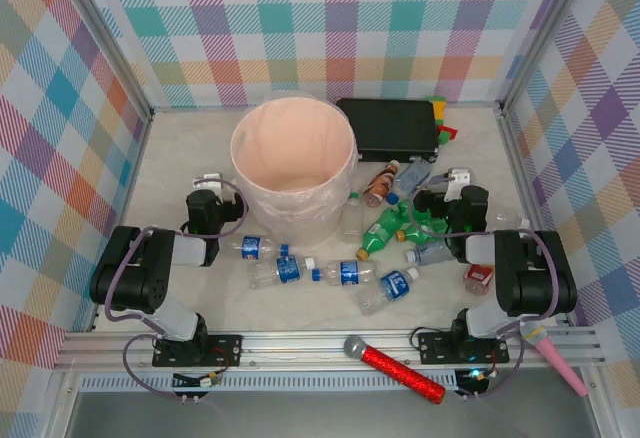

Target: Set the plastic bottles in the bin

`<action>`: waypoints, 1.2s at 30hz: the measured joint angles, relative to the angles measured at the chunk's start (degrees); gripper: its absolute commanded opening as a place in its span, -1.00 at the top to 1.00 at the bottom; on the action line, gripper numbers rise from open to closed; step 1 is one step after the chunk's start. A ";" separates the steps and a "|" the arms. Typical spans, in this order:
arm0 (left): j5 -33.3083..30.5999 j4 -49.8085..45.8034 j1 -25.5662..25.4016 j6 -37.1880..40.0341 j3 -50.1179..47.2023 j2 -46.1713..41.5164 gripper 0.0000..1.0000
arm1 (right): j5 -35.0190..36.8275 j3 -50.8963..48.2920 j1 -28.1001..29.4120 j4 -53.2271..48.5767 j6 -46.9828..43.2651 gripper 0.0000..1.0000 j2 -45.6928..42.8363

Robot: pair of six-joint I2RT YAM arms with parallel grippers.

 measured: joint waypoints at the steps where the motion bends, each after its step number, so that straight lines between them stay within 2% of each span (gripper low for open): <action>1: 0.00 0.00 -0.02 0.00 0.00 0.00 -0.99 | 0.00 0.00 0.02 -0.02 0.00 -0.98 0.00; 36: 0.81 -0.72 0.09 0.00 0.04 -0.31 -0.99 | 0.24 0.00 0.02 0.02 0.00 -0.98 0.00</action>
